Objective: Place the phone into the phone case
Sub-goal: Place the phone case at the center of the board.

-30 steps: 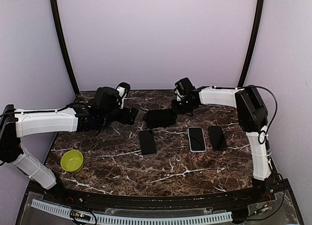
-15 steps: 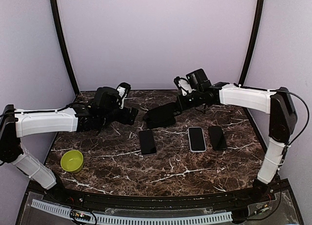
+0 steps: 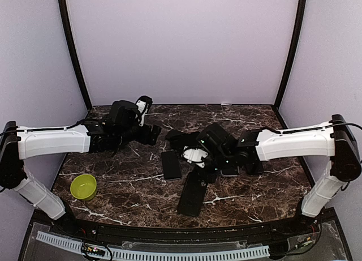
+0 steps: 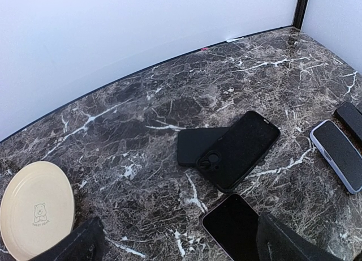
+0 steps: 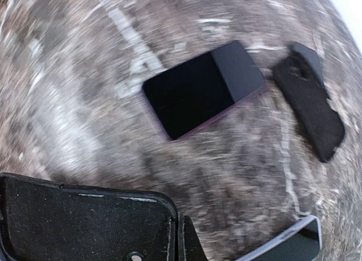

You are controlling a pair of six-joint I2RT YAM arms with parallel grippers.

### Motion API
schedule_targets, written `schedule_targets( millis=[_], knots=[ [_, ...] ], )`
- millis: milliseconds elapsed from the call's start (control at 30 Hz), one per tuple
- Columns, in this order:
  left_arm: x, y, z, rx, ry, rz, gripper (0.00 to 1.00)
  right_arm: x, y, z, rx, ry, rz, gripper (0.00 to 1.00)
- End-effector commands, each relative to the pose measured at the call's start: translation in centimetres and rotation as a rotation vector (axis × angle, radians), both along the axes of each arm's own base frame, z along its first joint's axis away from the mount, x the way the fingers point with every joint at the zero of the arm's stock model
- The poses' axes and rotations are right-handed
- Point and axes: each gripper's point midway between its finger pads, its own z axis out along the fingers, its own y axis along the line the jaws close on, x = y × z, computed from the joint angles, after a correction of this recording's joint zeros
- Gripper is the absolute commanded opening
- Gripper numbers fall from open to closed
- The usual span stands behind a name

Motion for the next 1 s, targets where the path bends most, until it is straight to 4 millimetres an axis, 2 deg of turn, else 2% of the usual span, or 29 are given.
schedule_targets(
  millis=[0,133,267,400,667,733,833,967],
  knots=[
    [-0.1,-0.3,1.7,-0.034,-0.011,-0.017,0.96,-3.0,0.1,-2.8,-0.156,-0.092,0.132,0.0],
    [-0.1,-0.3,2.0,-0.043,-0.018,-0.017,0.96,-4.9,1.3,-4.7,-0.209,-0.094,0.194,0.0],
    [-0.2,-0.3,2.1,-0.046,-0.016,-0.021,0.96,-5.6,2.3,-6.1,-0.266,-0.153,0.248,0.0],
    [-0.2,-0.3,2.2,-0.043,-0.022,-0.021,0.96,-4.9,3.3,-6.4,-0.26,-0.198,0.257,0.0],
    [0.0,-0.1,2.0,-0.027,-0.026,-0.015,0.96,-2.2,4.9,-5.2,-0.249,-0.355,0.232,0.01],
    [-0.1,-0.2,1.9,-0.028,-0.024,-0.02,0.96,-1.8,5.2,-5.6,-0.261,-0.368,0.227,0.14],
    [0.0,0.0,1.7,-0.017,-0.026,-0.011,0.96,-1.1,5.6,-4.9,-0.253,-0.369,0.159,0.42],
    [-0.2,-0.4,1.7,-0.029,-0.013,-0.03,0.96,0.8,5.1,-1.2,-0.192,-0.339,-0.139,0.54]
  ],
)
